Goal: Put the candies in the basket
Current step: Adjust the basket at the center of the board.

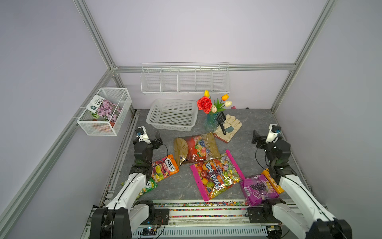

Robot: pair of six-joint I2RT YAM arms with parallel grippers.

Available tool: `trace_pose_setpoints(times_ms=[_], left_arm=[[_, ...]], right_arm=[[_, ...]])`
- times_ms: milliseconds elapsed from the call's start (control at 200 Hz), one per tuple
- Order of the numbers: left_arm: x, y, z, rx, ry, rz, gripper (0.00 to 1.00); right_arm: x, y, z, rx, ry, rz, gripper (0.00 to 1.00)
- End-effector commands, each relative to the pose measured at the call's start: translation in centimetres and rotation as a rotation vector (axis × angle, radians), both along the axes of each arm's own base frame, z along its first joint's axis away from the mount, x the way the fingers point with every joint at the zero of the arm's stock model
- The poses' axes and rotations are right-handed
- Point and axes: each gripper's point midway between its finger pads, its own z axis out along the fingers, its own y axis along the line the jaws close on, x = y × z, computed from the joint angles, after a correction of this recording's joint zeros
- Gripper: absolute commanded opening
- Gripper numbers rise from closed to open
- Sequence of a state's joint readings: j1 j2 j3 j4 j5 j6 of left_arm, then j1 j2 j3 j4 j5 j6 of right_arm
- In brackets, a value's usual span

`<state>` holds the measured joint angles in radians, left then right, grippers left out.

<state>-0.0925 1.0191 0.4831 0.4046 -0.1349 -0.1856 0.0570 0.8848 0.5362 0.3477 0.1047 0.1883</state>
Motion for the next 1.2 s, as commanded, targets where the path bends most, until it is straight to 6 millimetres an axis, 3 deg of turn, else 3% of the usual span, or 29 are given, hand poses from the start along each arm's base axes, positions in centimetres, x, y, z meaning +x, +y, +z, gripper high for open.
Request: trace_pose_setpoints(times_ms=[0,30,65,185,310,385,420,500,600,785,895,1195], left_arm=[[-0.8,0.3,-2.4,-0.12,0.17,0.049,1.0],[-0.6,0.8,-2.3,-0.155,0.191,0.089,1.0],[-0.6,1.8,-2.4,-0.207,0.234,0.169,1.0],[-1.7,4.5,-2.0,-0.269,0.35,0.379,1.0],[-3.5,6.0,0.2,-0.324,0.263,0.47,1.0],[-6.4,8.0,-1.0,-0.494,0.239,0.665,1.0],[-6.9,8.4,-1.3,-0.545,0.232,0.677,1.0],[-5.6,7.4,-1.3,-0.587,0.238,0.543,1.0],[-4.6,6.4,-2.7,-0.624,0.282,0.504,1.0],[-1.3,2.8,-5.0,-0.707,0.413,0.339,1.0],[0.6,1.4,-6.0,-0.726,0.518,0.343,1.0],[8.1,-1.9,-8.0,-0.753,0.659,0.384,0.97]], right_arm=[[-1.5,-2.9,-2.7,0.351,0.13,-0.228,0.99],[-1.9,-3.6,-3.5,0.436,0.169,-0.293,0.99],[-1.5,-3.0,-3.8,0.449,0.207,-0.251,0.99],[0.5,1.8,-5.3,0.403,0.374,-0.04,0.99],[0.8,7.7,-7.6,0.237,0.497,0.099,0.98],[0.6,11.4,-8.5,0.134,0.516,0.189,0.96],[0.5,13.1,-8.9,0.097,0.518,0.232,0.95],[0.1,17.0,-9.5,0.024,0.509,0.338,0.94],[-0.4,21.4,-10.1,-0.055,0.485,0.436,0.91],[-0.9,28.8,-10.7,-0.12,0.481,0.521,0.89],[-1.1,30.5,-10.7,-0.123,0.486,0.531,0.89],[-2.0,30.1,-11.2,-0.158,0.524,0.517,0.88]])
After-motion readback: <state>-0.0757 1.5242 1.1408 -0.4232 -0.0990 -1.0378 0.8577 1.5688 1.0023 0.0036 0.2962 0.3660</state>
